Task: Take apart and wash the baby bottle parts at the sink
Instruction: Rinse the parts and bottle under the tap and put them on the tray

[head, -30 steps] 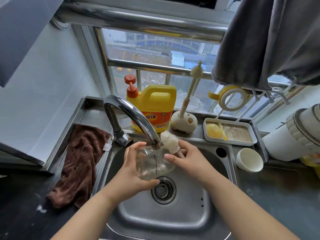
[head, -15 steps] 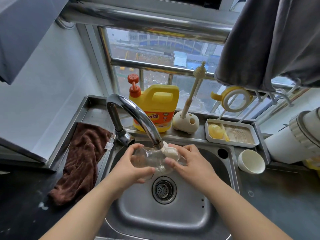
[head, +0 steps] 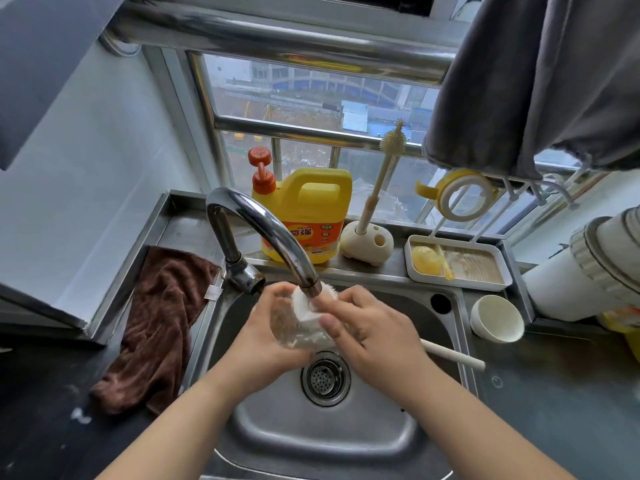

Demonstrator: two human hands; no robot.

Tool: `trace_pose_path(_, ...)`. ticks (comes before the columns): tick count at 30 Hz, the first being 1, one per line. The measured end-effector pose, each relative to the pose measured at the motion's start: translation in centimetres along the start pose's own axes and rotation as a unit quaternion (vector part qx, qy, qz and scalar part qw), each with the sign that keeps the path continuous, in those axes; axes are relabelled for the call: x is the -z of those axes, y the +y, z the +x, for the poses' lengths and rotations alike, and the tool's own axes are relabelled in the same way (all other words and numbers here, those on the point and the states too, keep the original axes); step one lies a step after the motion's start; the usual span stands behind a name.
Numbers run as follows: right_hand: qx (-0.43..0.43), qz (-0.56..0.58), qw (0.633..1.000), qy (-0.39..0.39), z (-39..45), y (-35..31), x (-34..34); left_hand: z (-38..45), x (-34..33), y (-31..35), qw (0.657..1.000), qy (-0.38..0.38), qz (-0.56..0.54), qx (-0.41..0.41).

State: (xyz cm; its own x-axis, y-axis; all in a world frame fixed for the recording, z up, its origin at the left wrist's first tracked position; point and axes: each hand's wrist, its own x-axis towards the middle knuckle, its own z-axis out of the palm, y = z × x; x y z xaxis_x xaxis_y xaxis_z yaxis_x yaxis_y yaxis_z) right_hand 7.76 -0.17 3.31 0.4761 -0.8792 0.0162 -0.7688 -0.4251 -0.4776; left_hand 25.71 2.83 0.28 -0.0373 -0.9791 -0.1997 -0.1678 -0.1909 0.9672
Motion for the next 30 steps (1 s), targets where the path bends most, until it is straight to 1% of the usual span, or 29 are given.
trace_pose_path(2, 0.002, -0.025, 0.999, -0.020, -0.8, 0.7, 0.2, -0.1, 0.6, -0.2, 1.000, 0.014, 0.015, -0.014)
trace_pose_path(4, -0.057, -0.051, 0.997, -0.029, -0.9, 2.5, 0.6, -0.2, 1.1, -0.6, 0.999, 0.022, 0.032, -0.029)
trace_pose_path(5, -0.089, -0.049, 0.994, -0.035, -0.6, 3.0, 0.6, -0.2, 1.1, -0.6, 0.998, 0.018, 0.040, -0.037)
trace_pose_path(6, -0.103, -0.035, 0.994, -0.034, 0.0, 3.0, 0.6, -0.2, 0.9, -0.7, 0.998, 0.009, 0.045, -0.043)
trace_pose_path(7, -0.097, -0.015, 0.995, -0.026, 0.5, 2.3, 0.4, -0.1, 0.5, -0.7, 0.998, 0.000, 0.046, -0.045)
trace_pose_path(9, -0.050, 0.020, 0.999, -0.005, 1.0, 0.2, -0.1, 0.0, 0.1, -0.8, 0.998, 0.004, 0.051, -0.047)
trace_pose_path(11, -0.014, 0.012, 1.000, -0.002, 0.3, -0.3, -0.2, -0.1, 0.2, -1.1, 0.997, 0.023, 0.065, -0.042)
trace_pose_path(12, -0.017, -0.006, 1.000, -0.011, -0.3, 0.2, -0.1, -0.2, 0.5, -1.3, 0.996, 0.024, 0.074, -0.040)
trace_pose_path(14, -0.059, -0.045, 0.997, -0.030, -0.9, 2.1, 0.2, -0.5, 1.0, -1.7, 0.995, 0.017, 0.086, -0.043)
trace_pose_path(16, -0.114, -0.036, 0.992, -0.050, -0.6, 3.1, 0.4, -0.6, 0.9, -1.7, 0.994, 0.003, 0.097, -0.057)
trace_pose_path(17, -0.120, -0.013, 0.992, -0.047, -0.1, 2.8, 0.3, -0.6, 0.7, -1.7, 0.993, -0.003, 0.100, -0.065)
trace_pose_path(20, -0.076, 0.044, 0.996, -0.020, 0.5, 0.3, -0.4, -0.4, 0.3, -1.9, 0.994, -0.009, 0.090, -0.067)
trace_pose_path(22, -0.046, 0.030, 0.998, -0.024, -0.4, 0.0, -0.6, -0.4, 0.6, -2.1, 0.994, 0.004, 0.093, -0.057)
trace_pose_path(23, -0.050, 0.009, 0.998, -0.034, -0.9, 0.5, -0.5, -0.5, 0.8, -2.3, 0.993, 0.008, 0.105, -0.056)
trace_pose_path(25, -0.099, -0.023, 0.993, -0.056, -1.1, 2.0, -0.2, -0.6, 1.2, -2.5, 0.990, 0.002, 0.127, -0.055)
trace_pose_path(27, -0.127, -0.007, 0.991, -0.049, -0.3, 2.4, -0.2, -0.6, 0.9, -2.3, 0.987, -0.019, 0.143, -0.068)
trace_pose_path(30, -0.075, 0.038, 0.996, -0.014, 0.4, 0.5, -0.7, -0.4, 0.5, -1.9, 0.988, -0.015, 0.132, -0.079)
